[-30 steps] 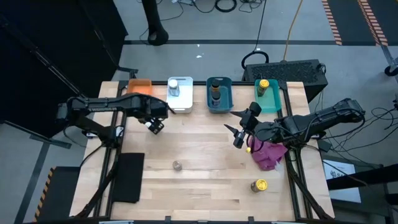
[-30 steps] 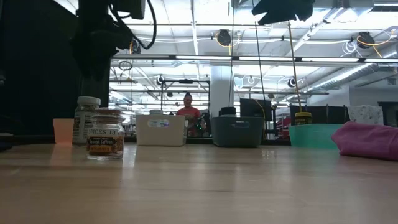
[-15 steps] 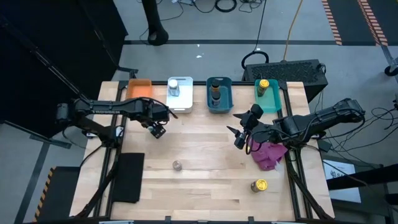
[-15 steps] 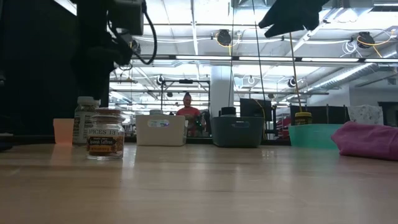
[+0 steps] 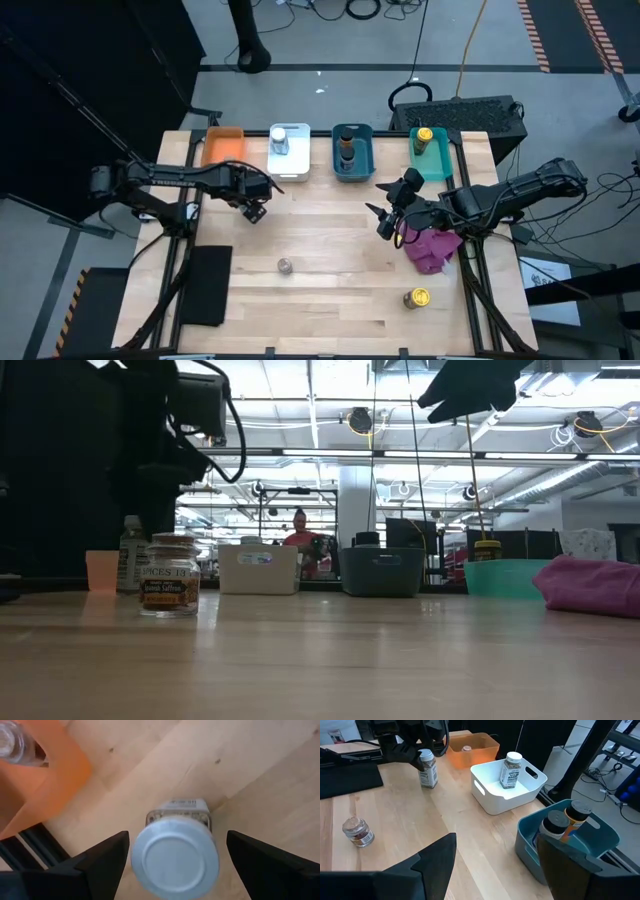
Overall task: Sort spices by type
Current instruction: Put the white seasoning bottle into the white bin
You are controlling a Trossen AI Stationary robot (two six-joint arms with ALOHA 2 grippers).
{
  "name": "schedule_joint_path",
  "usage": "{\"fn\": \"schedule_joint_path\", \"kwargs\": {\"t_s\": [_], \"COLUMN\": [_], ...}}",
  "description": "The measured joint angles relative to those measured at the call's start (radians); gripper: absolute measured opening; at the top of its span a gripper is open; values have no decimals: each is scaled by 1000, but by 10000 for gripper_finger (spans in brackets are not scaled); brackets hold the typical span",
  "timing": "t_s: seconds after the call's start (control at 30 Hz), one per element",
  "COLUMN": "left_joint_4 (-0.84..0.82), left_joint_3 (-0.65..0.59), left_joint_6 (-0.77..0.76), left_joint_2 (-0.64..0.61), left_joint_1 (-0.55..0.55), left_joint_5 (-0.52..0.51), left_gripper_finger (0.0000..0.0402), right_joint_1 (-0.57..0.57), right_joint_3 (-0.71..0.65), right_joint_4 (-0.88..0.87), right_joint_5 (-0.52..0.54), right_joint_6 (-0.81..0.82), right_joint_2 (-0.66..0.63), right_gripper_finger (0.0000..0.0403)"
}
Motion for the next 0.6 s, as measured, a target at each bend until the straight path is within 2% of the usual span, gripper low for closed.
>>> {"fn": "schedule_joint_path", "kwargs": {"t_s": [0.13,0.37,0.6], "left_joint_4": [22,30,11], "left_joint_3": [-9,-7,4], "left_joint_6": [-4,-10,-29], "left_joint_2": [0,-2,0], "left_joint_1": [-6,-7,-19], "left_joint_5": [-13,5,23], "left_gripper_finger": [315,212,210], "right_joint_1": [0,0,0], "right_joint_3": [0,0,0], "right_joint_4": [0,0,-1], "right_joint_5": [0,0,1], "right_joint_6": [0,0,6], "right_joint_2": [0,0,0], "right_gripper_finger": [256,256,256]}}
